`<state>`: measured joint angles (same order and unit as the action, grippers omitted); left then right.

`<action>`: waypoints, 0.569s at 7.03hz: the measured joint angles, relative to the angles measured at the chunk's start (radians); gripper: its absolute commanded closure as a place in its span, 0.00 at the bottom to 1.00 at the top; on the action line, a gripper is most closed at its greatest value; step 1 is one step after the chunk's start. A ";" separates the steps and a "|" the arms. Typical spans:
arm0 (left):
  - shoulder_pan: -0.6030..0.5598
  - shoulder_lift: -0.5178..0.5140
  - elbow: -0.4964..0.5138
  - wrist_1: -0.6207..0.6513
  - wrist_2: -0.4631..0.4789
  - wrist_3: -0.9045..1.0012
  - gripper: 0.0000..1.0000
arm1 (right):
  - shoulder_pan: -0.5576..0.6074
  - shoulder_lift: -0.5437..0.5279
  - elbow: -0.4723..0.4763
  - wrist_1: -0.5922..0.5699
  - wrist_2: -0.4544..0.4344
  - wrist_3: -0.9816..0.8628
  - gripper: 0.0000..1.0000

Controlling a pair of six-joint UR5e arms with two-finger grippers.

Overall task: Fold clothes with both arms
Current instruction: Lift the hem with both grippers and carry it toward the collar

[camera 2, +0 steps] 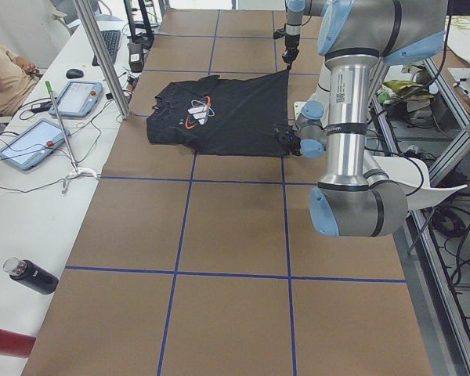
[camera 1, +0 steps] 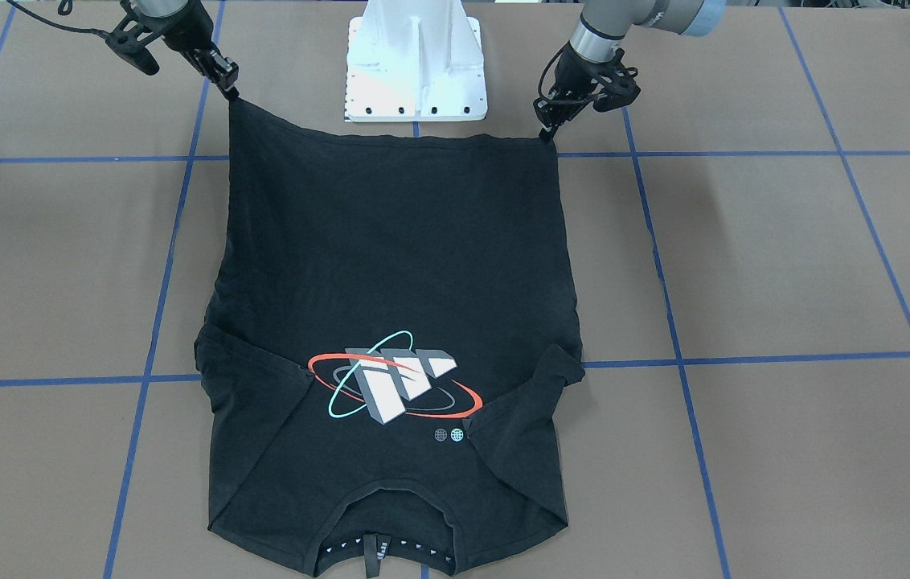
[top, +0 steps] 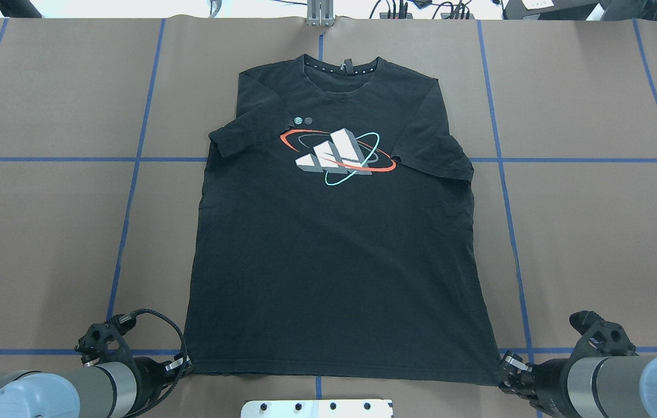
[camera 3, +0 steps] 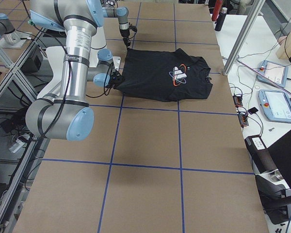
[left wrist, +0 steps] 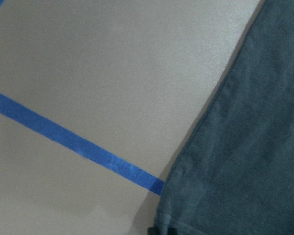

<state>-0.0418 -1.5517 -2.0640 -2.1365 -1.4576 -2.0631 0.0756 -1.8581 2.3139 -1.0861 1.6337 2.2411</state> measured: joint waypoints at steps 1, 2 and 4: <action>0.002 0.000 -0.026 0.031 -0.001 0.000 1.00 | 0.001 -0.001 0.000 0.000 0.000 0.000 1.00; 0.007 0.000 -0.065 0.080 -0.010 0.001 1.00 | 0.002 -0.002 0.001 0.000 0.001 0.000 1.00; 0.016 0.003 -0.151 0.149 -0.051 0.002 1.00 | 0.004 -0.016 0.027 0.000 0.008 0.000 1.00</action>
<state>-0.0257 -1.5489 -2.2148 -1.9876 -1.5087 -2.0611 0.0798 -1.8736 2.3409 -1.0860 1.6413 2.2411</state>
